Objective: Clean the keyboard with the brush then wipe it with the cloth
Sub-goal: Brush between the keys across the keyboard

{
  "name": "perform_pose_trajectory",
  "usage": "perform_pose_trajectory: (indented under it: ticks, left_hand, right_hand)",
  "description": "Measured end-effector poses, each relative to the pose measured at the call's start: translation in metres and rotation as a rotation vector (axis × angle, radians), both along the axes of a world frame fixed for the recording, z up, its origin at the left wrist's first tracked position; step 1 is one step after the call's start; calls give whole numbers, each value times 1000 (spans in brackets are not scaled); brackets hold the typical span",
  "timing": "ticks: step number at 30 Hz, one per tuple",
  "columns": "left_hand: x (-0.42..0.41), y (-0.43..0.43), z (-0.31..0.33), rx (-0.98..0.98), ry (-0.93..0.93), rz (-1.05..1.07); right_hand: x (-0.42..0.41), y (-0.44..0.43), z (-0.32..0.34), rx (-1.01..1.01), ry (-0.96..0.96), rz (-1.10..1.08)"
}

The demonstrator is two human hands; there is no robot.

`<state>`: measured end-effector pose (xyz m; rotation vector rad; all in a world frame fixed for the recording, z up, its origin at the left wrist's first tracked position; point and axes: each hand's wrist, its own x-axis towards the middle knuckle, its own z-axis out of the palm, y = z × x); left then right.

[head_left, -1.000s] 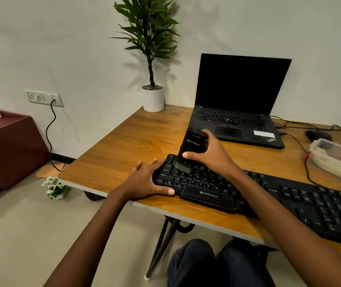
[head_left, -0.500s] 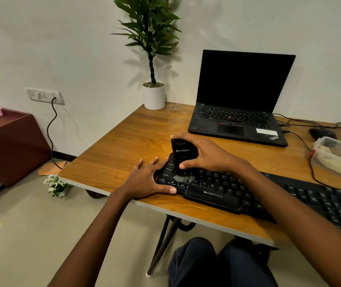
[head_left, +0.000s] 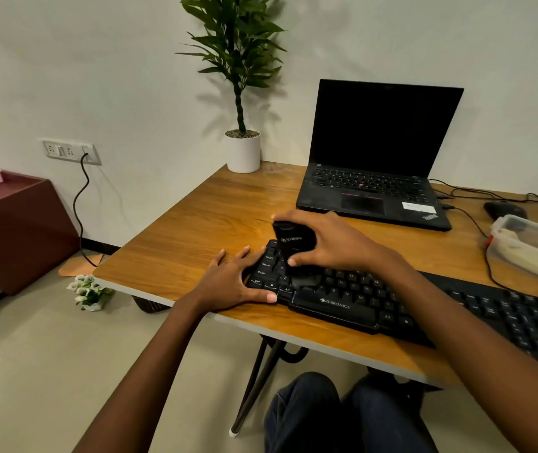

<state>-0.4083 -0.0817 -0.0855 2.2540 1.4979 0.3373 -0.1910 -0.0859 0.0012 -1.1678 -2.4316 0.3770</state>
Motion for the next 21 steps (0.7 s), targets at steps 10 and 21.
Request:
perform_pose_trajectory:
  ticks: [10,21]
  left_hand:
    - [-1,3,-3,9,4,-11]
    - [-1,4,-5,21,-46,-34]
  right_hand:
    - [1,-12,-25,-29,200,-18]
    - [-31,-5,-26,21,197,-12]
